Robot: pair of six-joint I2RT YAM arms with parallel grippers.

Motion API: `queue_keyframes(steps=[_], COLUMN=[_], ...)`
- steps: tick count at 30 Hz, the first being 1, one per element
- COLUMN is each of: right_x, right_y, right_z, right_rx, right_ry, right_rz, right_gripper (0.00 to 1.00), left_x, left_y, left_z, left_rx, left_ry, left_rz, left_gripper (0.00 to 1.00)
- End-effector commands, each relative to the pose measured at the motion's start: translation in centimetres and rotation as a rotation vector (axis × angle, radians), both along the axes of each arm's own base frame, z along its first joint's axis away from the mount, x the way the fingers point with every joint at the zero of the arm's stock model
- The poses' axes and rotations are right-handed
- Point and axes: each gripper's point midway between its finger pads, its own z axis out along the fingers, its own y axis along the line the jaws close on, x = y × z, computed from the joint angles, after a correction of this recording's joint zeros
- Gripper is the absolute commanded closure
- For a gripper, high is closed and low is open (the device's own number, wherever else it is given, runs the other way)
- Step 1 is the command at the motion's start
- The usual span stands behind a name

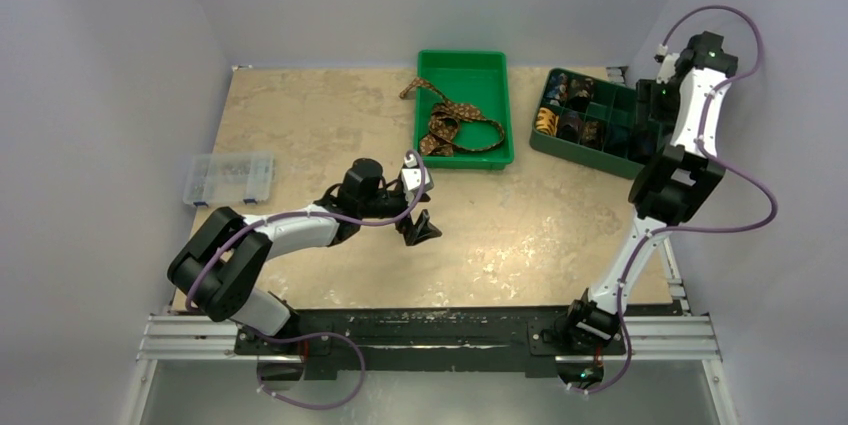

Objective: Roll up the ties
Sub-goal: Place the tie in the storage box.

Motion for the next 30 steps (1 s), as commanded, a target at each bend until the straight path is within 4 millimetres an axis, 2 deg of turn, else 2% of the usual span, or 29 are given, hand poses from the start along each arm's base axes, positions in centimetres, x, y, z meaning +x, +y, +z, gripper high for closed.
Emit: queue_keyframes(steps=[1, 8, 12, 20, 25, 30], right_x=[-1.3, -2.2, -1.7, -1.0, 0.1, 0.5], right_y=[-0.1, 0.6, 0.1, -0.8, -1.4, -2.0], right_z=[3.4, 1.2, 0.4, -1.4, -1.6, -2.8], right_rx=[-0.017, 0.026, 0.018, 0.005, -0.013, -0.031], right_ry=[-0.053, 0.018, 0.025, 0.053, 0.030, 0.041], right_rz=[-0.043, -0.034, -0.036, -0.031, -0.032, -0.019], right_gripper=[0.37, 0.44, 0.56, 0.57, 0.66, 0.68], left_x=[0.7, 0.7, 0.7, 0.7, 0.7, 0.8], left_y=[-0.6, -0.6, -0.6, -0.5, -0.4, -0.4], left_z=[1.7, 1.7, 1.8, 1.6, 1.6, 1.6], left_rx=[-0.055, -0.055, -0.053, -0.048, -0.044, -0.041], left_ry=[-0.039, -0.037, -0.040, -0.036, -0.034, -0.035], left_rz=[-0.011, -0.012, -0.012, -0.006, -0.004, -0.002], left_gripper=[0.00, 0.00, 0.00, 0.00, 0.00, 0.00])
